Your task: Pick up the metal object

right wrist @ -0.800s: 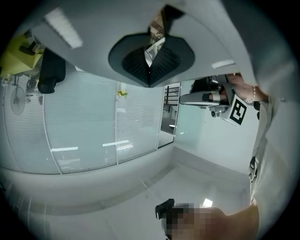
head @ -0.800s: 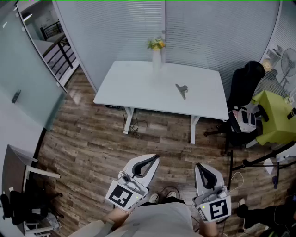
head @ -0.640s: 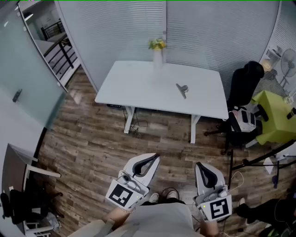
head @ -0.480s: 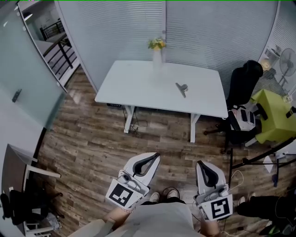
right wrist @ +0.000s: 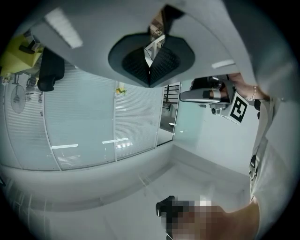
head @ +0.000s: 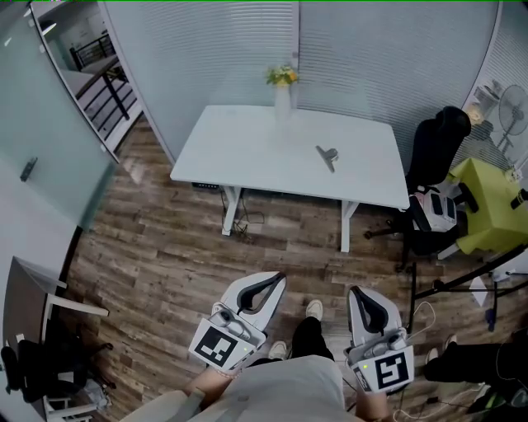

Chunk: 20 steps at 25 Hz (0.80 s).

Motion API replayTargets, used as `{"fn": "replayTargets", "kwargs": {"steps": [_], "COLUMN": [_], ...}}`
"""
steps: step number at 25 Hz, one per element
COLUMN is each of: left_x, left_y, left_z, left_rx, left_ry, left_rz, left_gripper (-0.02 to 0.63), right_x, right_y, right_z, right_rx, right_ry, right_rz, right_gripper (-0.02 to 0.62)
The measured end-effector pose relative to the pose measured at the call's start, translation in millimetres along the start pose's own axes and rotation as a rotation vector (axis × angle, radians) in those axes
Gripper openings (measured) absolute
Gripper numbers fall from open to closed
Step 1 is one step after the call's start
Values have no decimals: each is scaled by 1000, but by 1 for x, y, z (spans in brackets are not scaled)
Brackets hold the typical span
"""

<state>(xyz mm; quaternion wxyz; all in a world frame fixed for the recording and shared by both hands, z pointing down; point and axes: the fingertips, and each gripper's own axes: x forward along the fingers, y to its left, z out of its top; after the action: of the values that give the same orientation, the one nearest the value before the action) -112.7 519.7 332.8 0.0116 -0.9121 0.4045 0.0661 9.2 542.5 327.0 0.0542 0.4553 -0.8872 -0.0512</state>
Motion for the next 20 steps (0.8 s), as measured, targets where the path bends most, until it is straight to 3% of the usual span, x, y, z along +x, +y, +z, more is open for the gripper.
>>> {"fn": "replayTargets", "kwargs": {"steps": [9,20], "left_x": [34,114], "left_y": [17,29], "left_z": [-3,-9], "left_rx": [-1,-5], "left_ry": [-12,-10], "left_rz": [10,31], "left_gripper": [2,2], "right_x": [28,60], "right_y": [-29,-106], "right_z": [-5,-12], "right_rx": [-7,-3], "right_ry": [-3,7], "right_rz": [21,46], "right_gripper": [5,5]}}
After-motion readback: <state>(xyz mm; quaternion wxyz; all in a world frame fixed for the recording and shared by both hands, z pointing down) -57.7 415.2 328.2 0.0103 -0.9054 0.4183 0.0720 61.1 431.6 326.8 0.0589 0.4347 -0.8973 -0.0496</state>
